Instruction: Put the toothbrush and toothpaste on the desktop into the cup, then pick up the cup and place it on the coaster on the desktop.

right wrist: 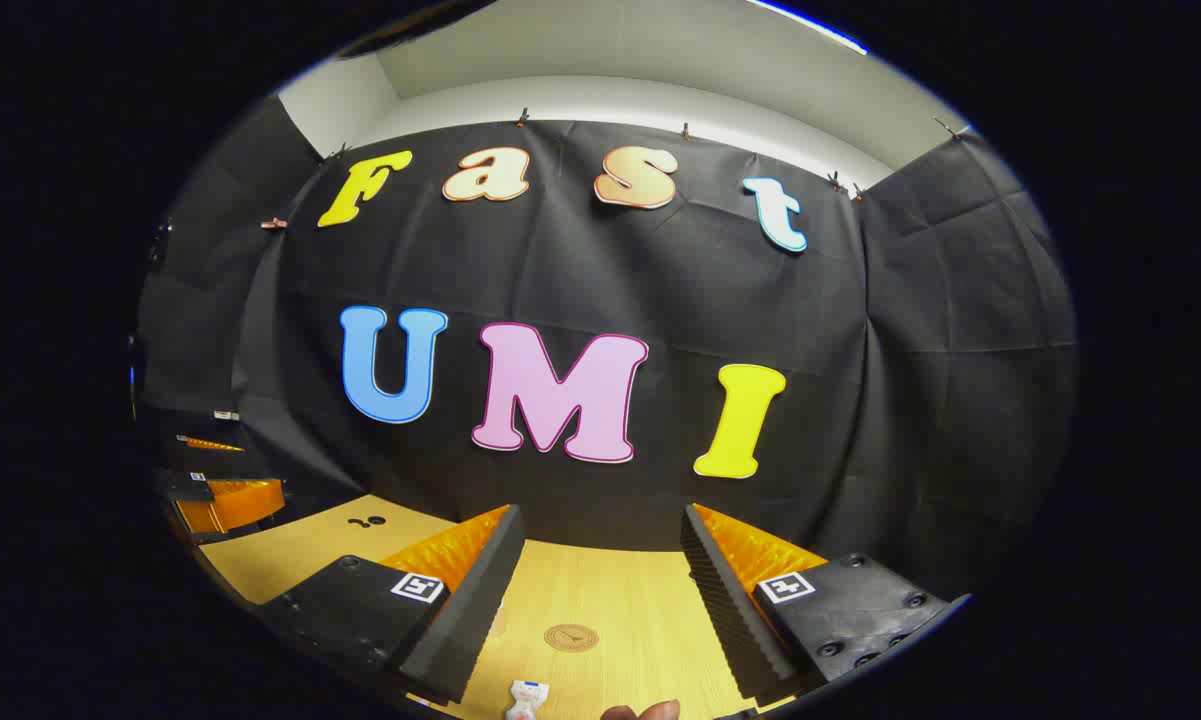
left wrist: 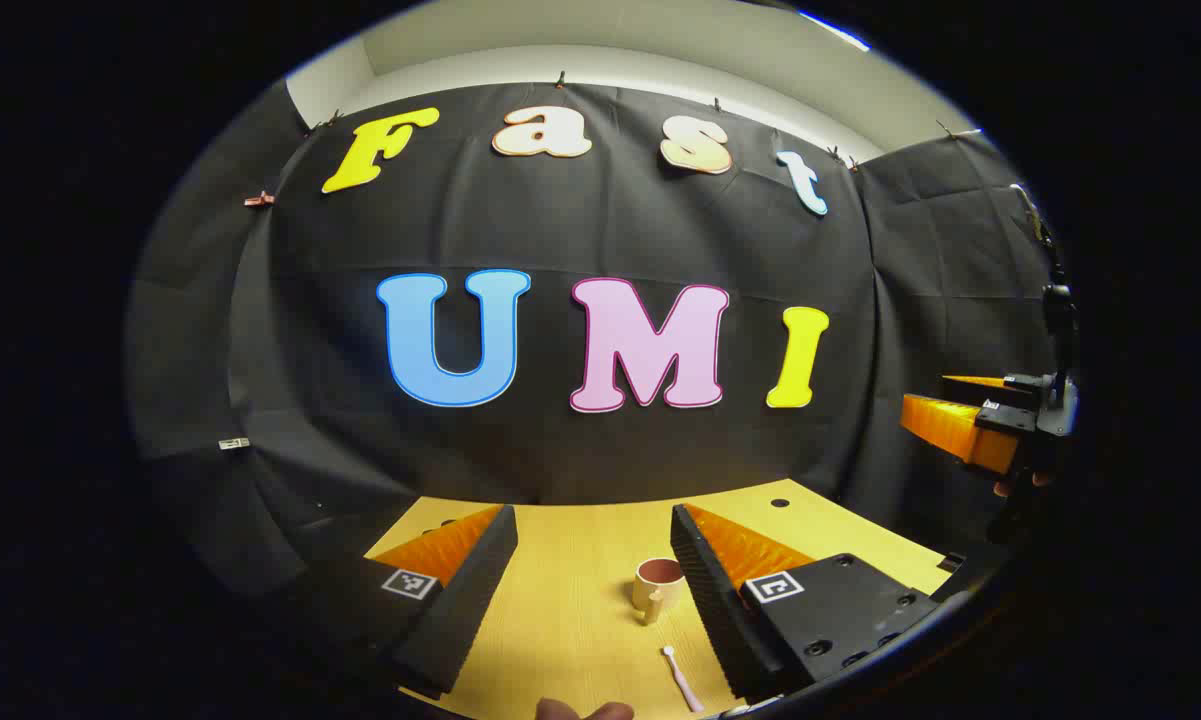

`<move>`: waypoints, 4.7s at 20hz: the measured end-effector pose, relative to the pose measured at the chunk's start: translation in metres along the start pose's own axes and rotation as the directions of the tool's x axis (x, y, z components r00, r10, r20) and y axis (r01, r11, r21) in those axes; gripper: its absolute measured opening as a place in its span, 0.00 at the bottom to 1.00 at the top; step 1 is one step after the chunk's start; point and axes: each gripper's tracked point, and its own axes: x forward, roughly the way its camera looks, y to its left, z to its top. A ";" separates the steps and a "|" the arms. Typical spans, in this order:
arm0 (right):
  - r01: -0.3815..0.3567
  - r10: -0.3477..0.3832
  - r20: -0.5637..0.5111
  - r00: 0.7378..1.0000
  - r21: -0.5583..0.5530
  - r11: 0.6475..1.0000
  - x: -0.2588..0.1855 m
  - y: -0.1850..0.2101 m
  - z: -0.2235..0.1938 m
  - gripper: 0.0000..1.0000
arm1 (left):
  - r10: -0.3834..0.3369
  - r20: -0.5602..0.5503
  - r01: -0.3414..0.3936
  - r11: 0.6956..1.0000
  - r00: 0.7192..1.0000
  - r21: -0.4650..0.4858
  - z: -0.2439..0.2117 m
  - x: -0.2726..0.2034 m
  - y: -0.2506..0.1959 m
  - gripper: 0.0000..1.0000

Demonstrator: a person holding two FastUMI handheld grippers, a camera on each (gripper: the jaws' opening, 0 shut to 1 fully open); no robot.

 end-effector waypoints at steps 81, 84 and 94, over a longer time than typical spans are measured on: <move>-0.149 0.373 -0.798 0.473 0.345 0.927 -0.054 0.029 -0.361 0.27 | 0.052 -0.656 -0.075 0.997 0.753 -0.007 -0.315 0.018 -0.092 0.92; -0.154 0.392 -0.784 0.481 0.365 0.918 -0.049 0.018 -0.352 0.27 | 0.074 -0.680 -0.107 0.994 0.729 -0.007 -0.333 0.030 -0.095 0.91; -0.154 0.400 -0.781 0.480 0.374 0.915 -0.034 -0.029 -0.356 0.27 | 0.127 -0.739 -0.137 0.989 0.661 0.047 -0.373 0.056 -0.102 0.80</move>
